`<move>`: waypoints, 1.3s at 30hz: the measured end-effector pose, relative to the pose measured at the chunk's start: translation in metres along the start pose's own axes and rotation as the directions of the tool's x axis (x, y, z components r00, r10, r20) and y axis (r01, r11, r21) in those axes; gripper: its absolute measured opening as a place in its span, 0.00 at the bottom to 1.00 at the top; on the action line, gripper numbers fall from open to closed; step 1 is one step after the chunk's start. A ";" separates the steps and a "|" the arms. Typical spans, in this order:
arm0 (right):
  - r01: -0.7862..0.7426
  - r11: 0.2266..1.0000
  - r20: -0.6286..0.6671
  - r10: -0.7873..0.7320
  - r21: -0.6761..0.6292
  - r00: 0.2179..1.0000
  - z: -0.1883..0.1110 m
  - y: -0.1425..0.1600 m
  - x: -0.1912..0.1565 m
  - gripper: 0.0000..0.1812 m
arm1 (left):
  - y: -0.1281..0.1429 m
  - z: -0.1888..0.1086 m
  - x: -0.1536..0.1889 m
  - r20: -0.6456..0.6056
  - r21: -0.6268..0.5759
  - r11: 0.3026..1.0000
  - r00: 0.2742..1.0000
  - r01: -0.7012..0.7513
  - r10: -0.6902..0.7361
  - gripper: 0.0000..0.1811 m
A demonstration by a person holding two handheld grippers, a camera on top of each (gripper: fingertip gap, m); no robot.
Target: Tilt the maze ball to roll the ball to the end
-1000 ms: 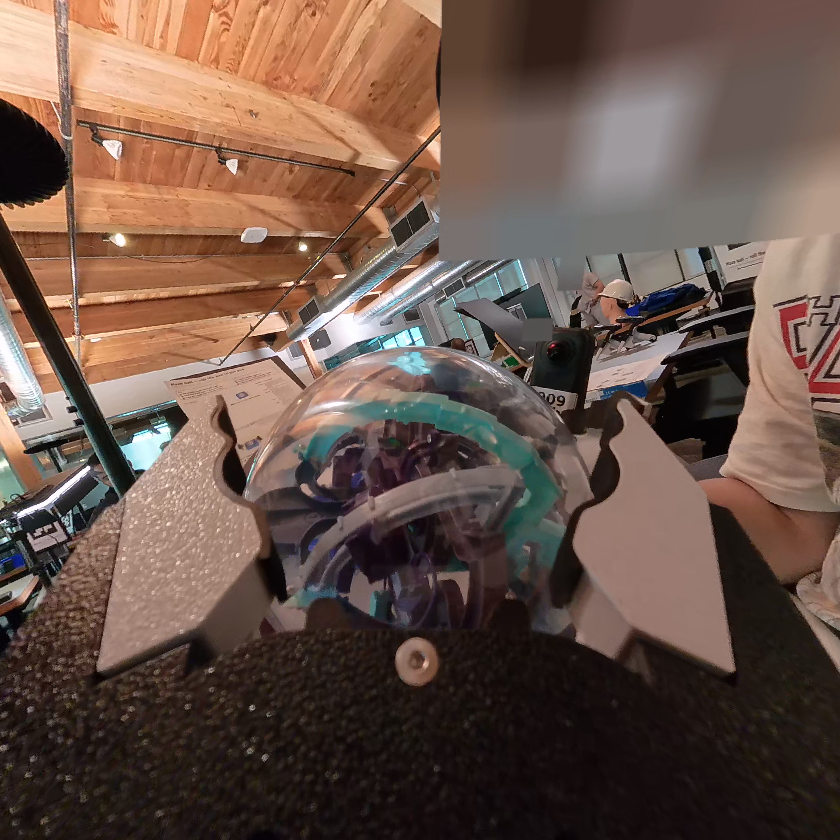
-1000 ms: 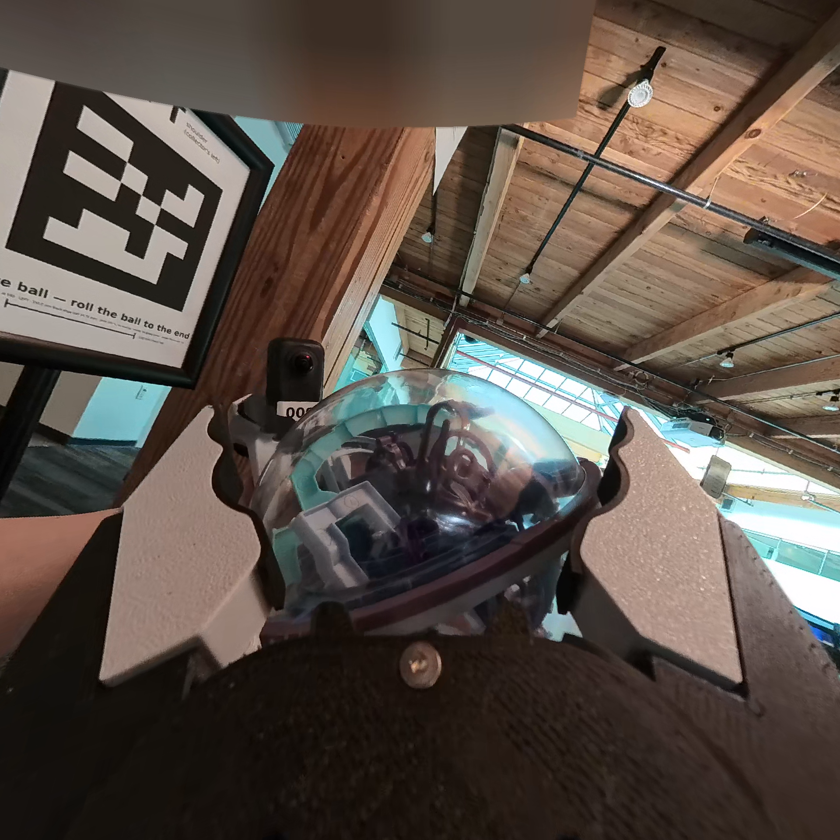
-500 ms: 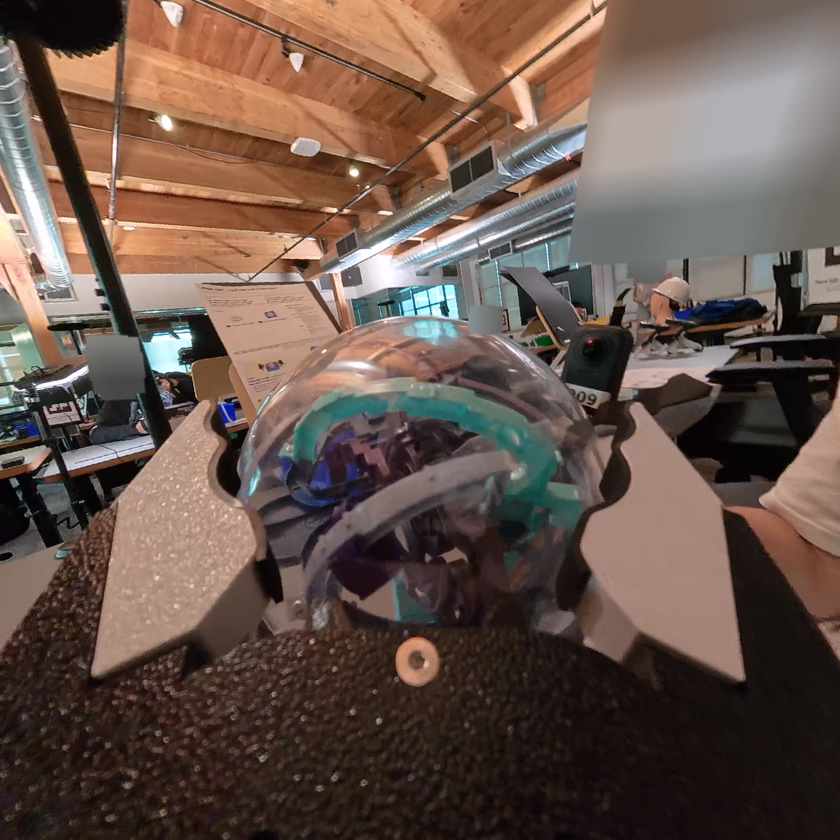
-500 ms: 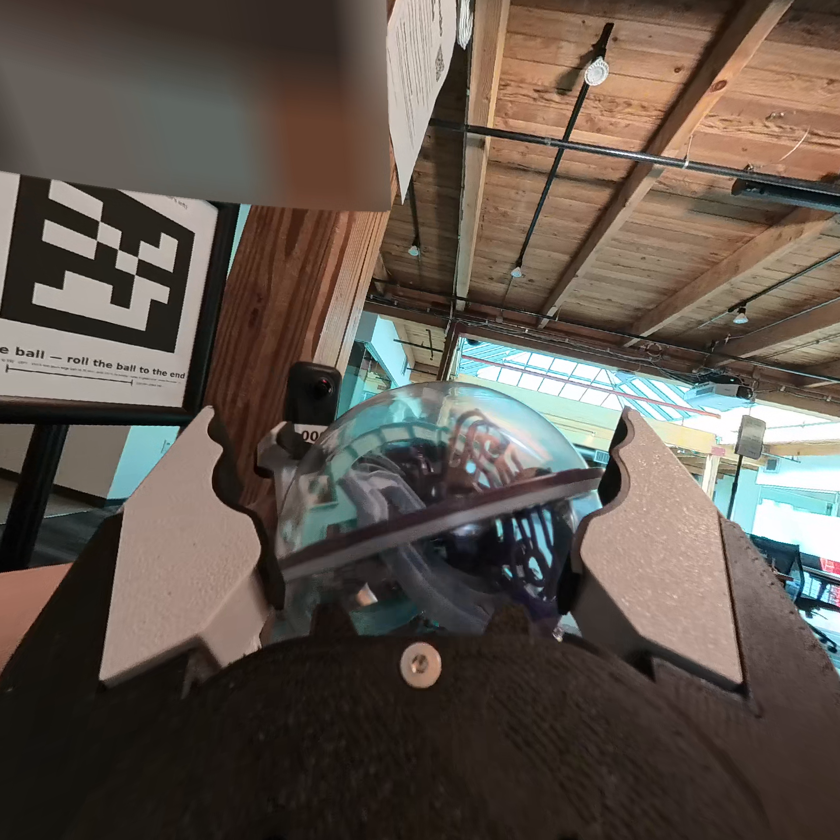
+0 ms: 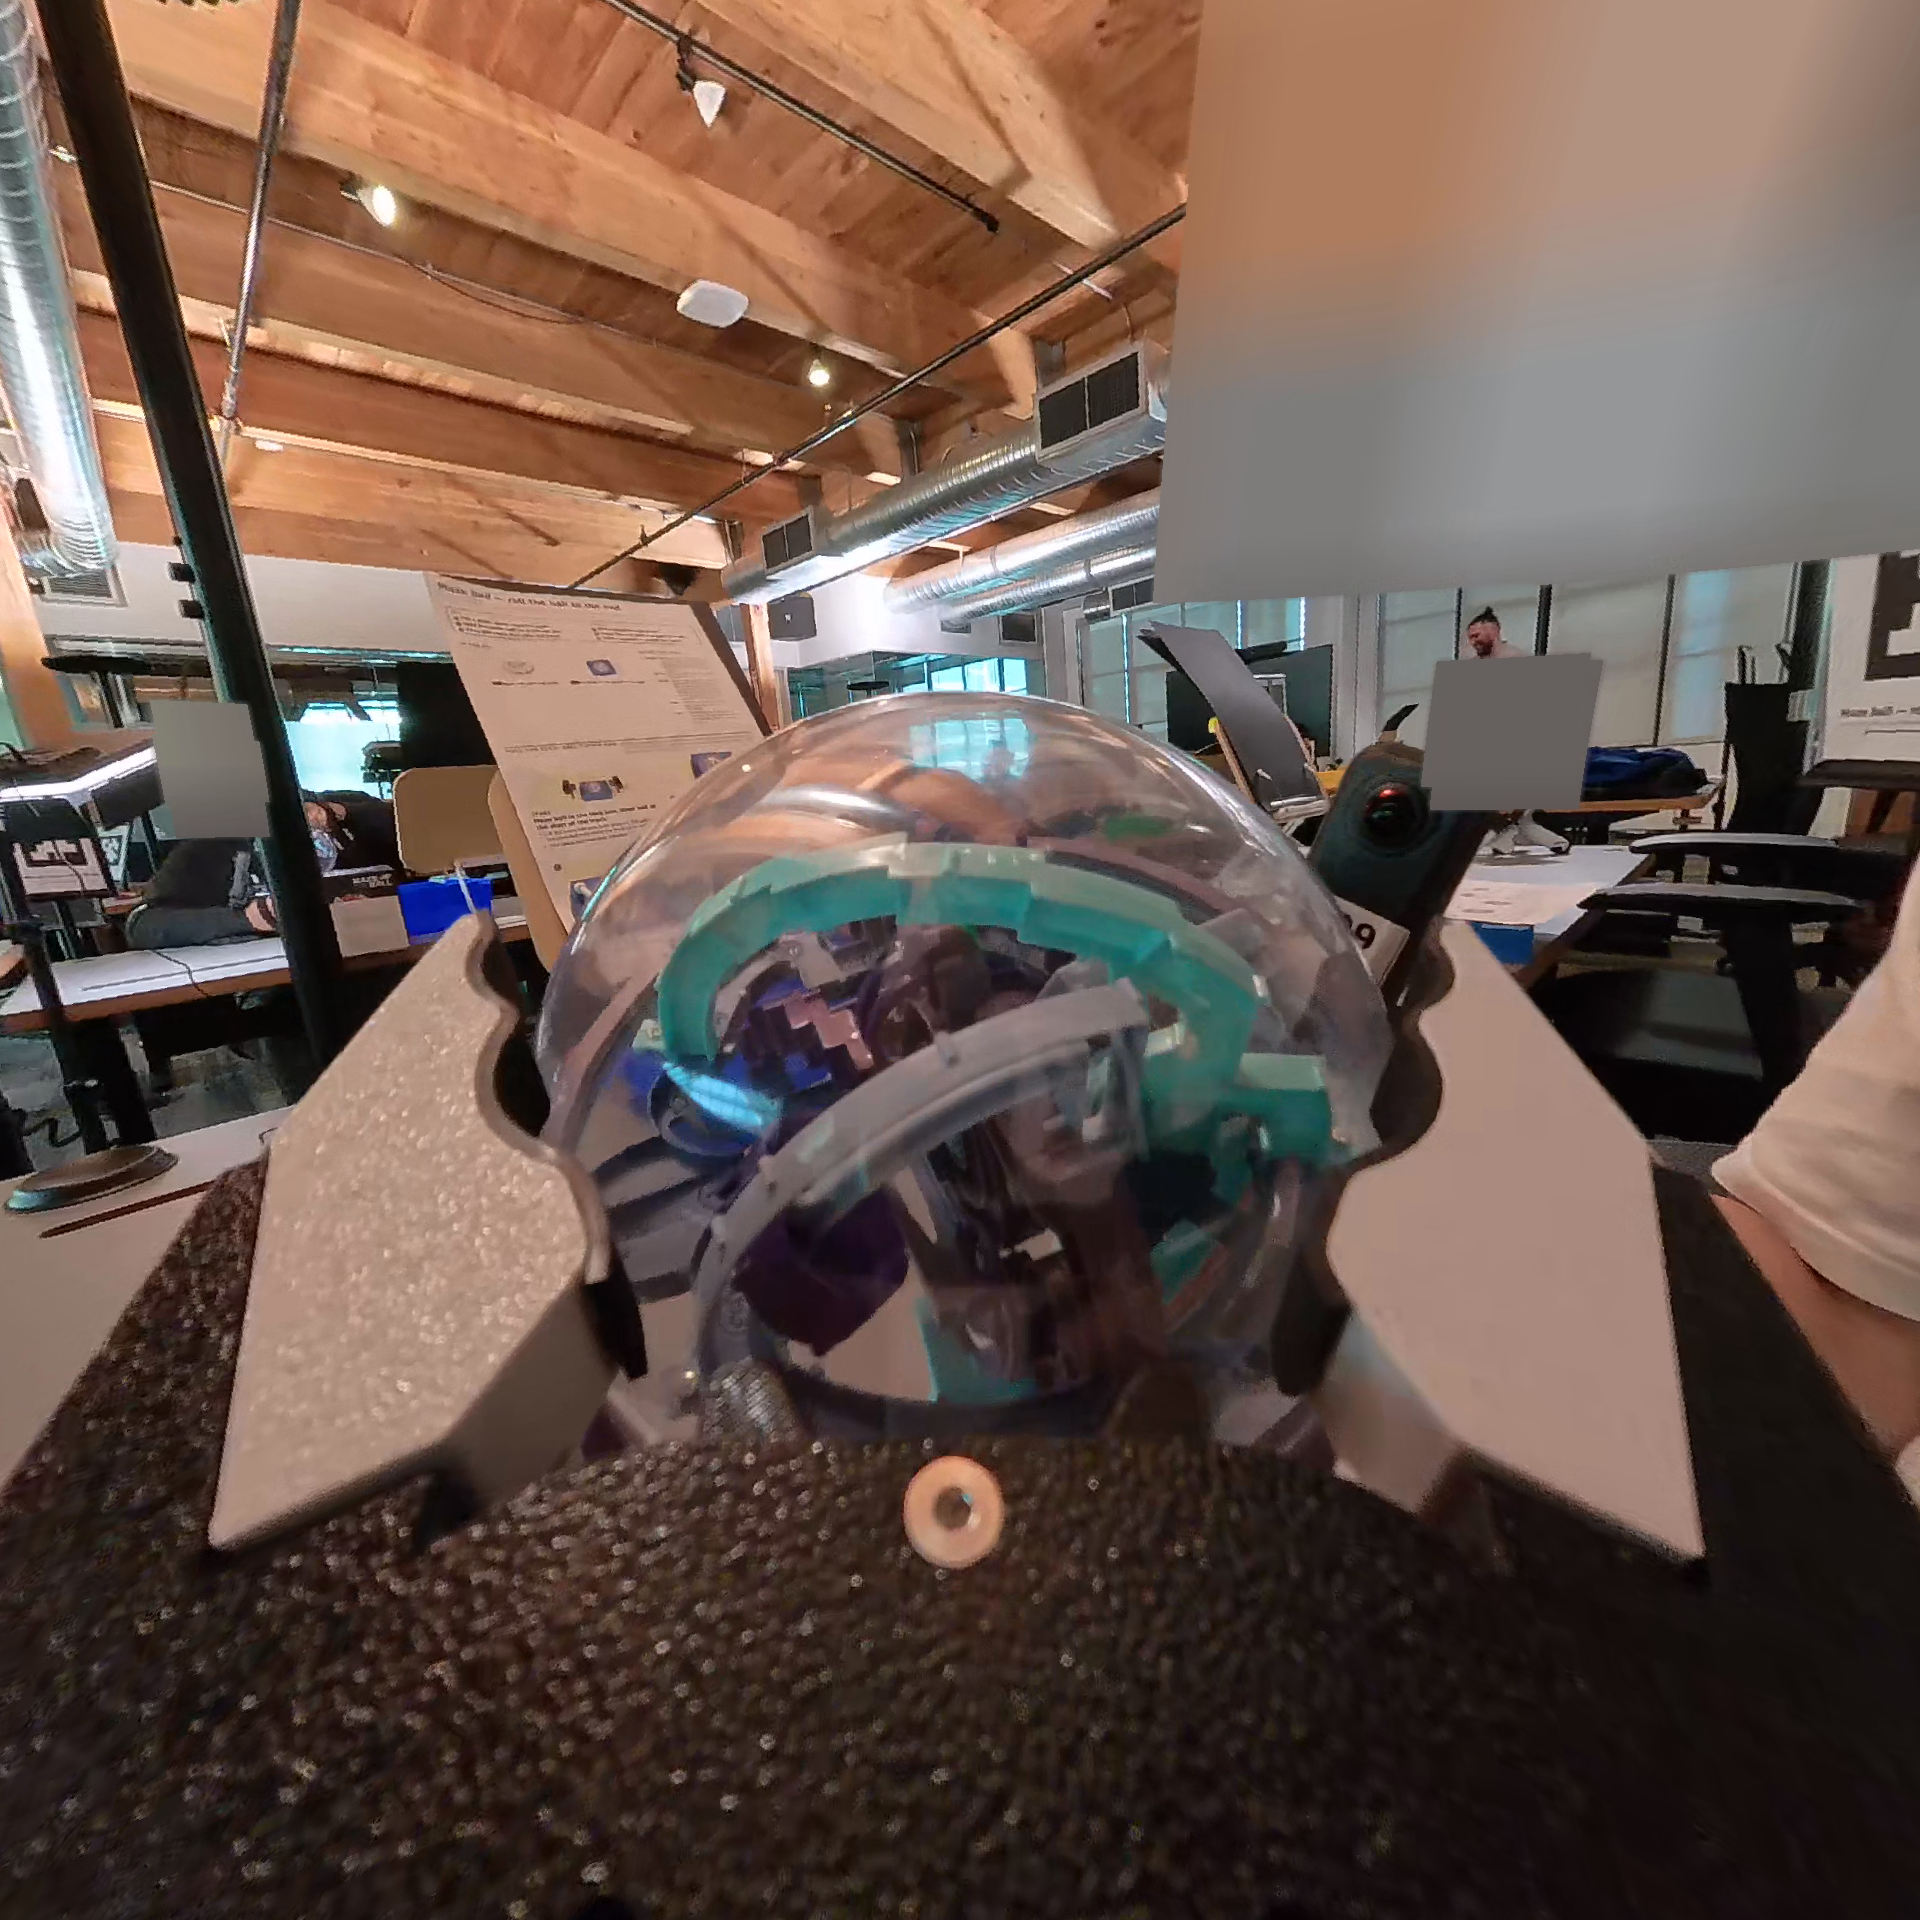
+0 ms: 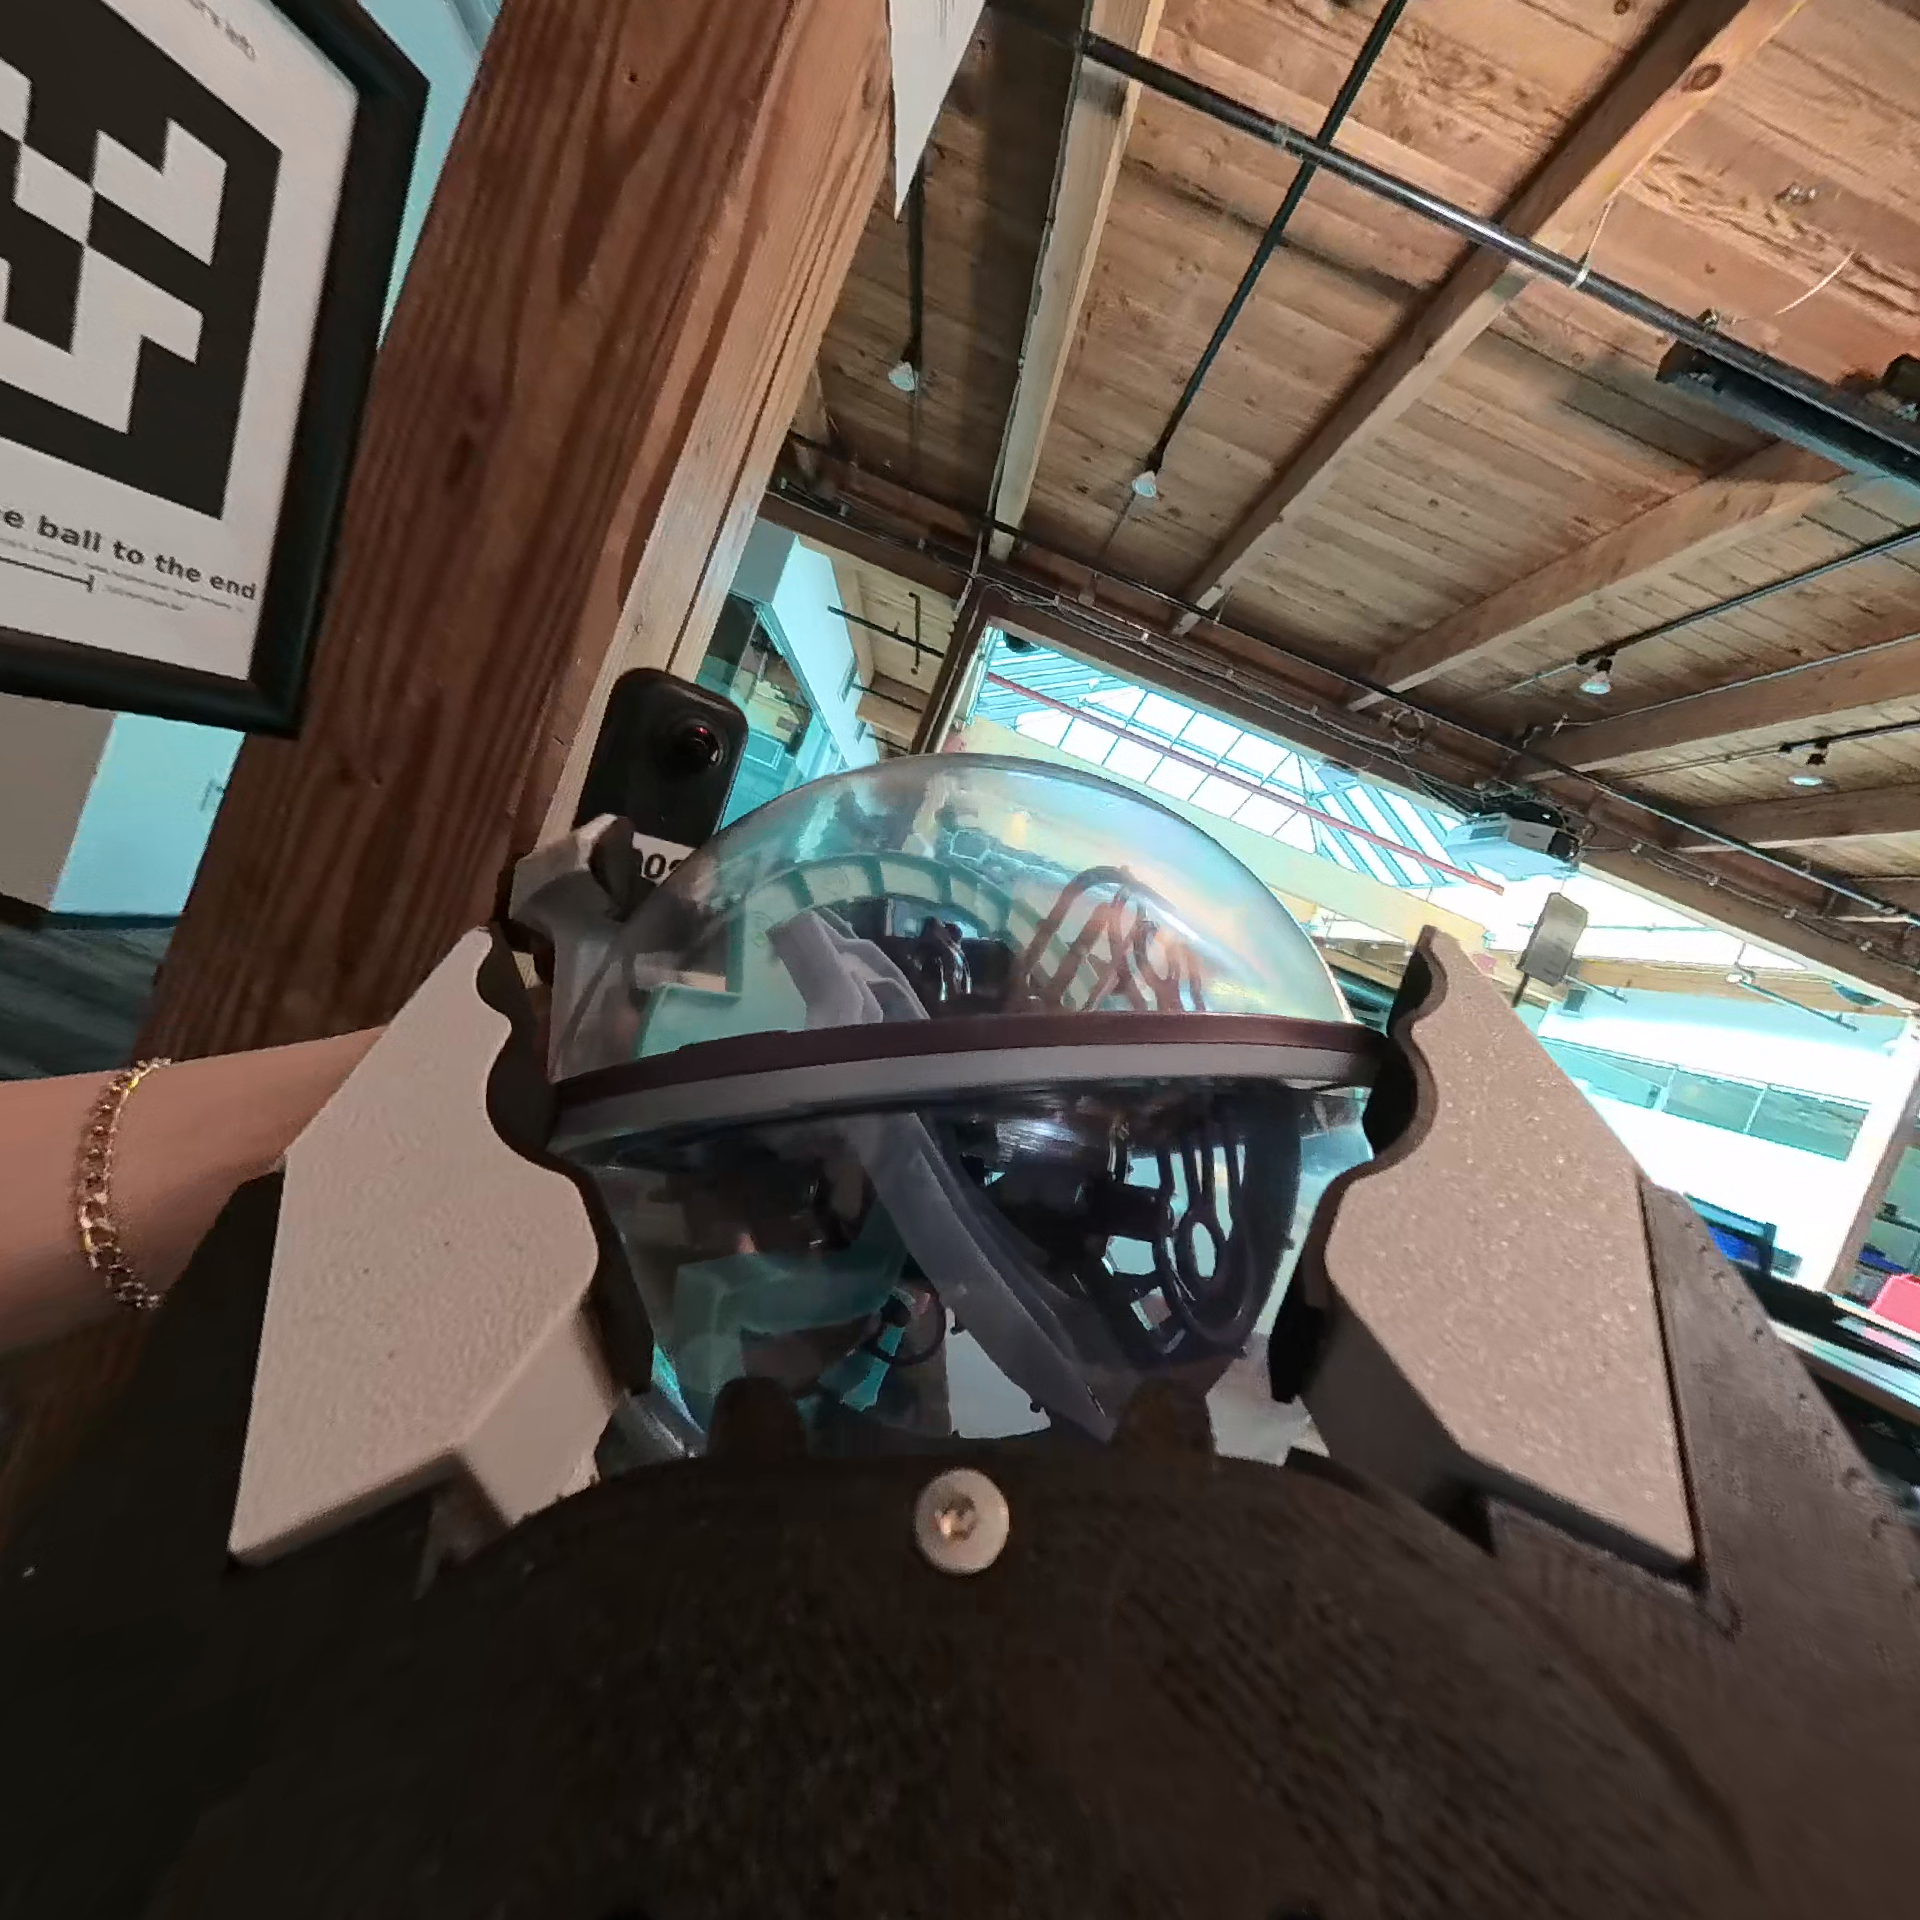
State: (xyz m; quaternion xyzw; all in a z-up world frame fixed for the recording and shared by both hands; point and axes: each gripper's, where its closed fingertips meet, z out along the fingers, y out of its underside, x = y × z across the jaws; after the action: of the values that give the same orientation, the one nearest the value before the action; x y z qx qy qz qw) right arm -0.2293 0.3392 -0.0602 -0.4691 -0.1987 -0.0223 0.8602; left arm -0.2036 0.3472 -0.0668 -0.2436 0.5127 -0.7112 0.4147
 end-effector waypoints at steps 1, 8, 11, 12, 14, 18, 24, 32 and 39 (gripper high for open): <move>-0.008 1.000 0.001 0.008 0.006 1.000 -0.001 0.002 0.001 0.86 | 0.001 0.000 -0.001 0.003 0.003 1.000 1.000 0.001 -0.001 0.87; -0.039 0.999 0.003 0.039 0.006 0.999 0.000 0.017 0.005 0.87 | 0.010 -0.005 -0.012 0.028 0.007 1.000 1.000 0.005 -0.005 0.87; -0.056 0.998 -0.001 0.056 -0.004 0.998 0.002 0.023 0.006 0.87 | 0.014 -0.008 -0.017 0.038 0.011 1.000 0.999 0.025 -0.025 0.87; -0.068 0.998 -0.005 0.068 -0.009 0.998 0.002 0.026 0.008 0.87 | 0.015 -0.009 -0.019 0.044 0.010 0.999 0.998 0.034 -0.035 0.86; -0.110 0.994 -0.014 0.109 -0.029 0.994 0.001 0.032 0.012 0.87 | 0.020 -0.008 -0.024 0.065 0.003 0.998 0.996 0.064 -0.064 0.87; -0.198 0.969 0.015 0.203 -0.148 0.979 0.013 0.046 0.022 0.87 | 0.024 -0.013 -0.044 0.145 0.060 0.986 0.976 0.158 -0.165 0.87; -0.216 0.897 0.141 0.289 -0.387 0.947 0.039 0.066 0.035 0.87 | 0.023 -0.023 -0.075 0.256 0.255 0.934 0.914 0.251 -0.316 0.87; -0.140 0.885 0.281 0.285 -0.443 0.916 0.070 0.065 0.077 0.87 | -0.002 -0.005 -0.118 0.319 0.356 0.919 0.901 0.173 -0.293 0.87; -0.090 0.949 0.085 0.120 -0.302 0.989 0.042 0.048 0.129 0.87 | -0.001 0.055 -0.128 0.165 0.248 0.950 0.958 0.188 -0.233 0.87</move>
State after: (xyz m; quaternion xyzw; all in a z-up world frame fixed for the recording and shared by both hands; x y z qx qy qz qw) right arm -0.1137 0.4194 -0.0311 -0.6034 -0.2115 0.0179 0.7687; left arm -0.0926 0.4261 -0.0364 -0.3153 0.3554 -0.7790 0.4091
